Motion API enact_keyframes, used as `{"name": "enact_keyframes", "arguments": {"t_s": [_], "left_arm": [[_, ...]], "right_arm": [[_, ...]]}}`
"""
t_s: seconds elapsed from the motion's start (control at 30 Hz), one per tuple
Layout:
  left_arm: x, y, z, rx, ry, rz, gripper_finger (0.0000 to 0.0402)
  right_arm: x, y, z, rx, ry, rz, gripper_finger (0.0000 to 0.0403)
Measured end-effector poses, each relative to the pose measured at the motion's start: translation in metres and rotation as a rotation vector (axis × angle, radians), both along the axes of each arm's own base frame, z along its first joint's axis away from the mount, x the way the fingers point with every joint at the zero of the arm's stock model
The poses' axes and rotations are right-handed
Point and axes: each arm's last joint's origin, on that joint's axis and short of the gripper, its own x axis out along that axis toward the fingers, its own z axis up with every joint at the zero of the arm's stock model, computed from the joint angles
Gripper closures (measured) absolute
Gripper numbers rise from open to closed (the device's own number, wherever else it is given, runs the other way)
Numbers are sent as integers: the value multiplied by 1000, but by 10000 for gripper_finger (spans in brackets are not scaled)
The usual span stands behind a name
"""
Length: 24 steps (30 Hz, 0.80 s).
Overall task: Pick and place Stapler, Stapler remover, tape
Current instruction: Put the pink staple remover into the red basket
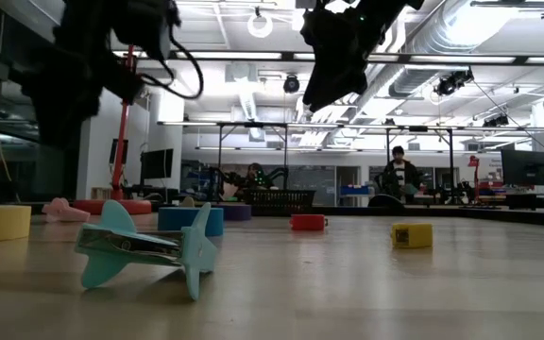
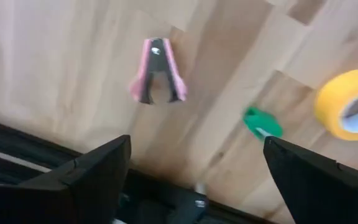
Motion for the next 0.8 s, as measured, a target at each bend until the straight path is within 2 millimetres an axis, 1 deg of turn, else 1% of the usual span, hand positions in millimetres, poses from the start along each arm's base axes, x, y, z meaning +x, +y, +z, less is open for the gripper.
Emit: {"name": "enact_keyframes", "arguments": {"t_s": [0.13,0.3,0.4,0.57,0.67,0.8], "left_arm": [[8,22,-14,-33,36,-50,22],[21,40,-38,-90,95,-94,18],[27,47,-53,-118,154,-102,18],[37,50,-73,-128,230,-133,18],[43,52,-82,-134,228,-145,18],[45,53,-91,-142,260,-144,18]], "right_arm": [[0,0,0,1,0,-1,226],[0,0,0,14,0,-17,226],[0,0,0,21,-1,-25,226],[-1,0,-1,28,1,-33,226],[-1,0,-1,29,2,-35,226],[-1,0,-1,29,2,-35,226]]}}
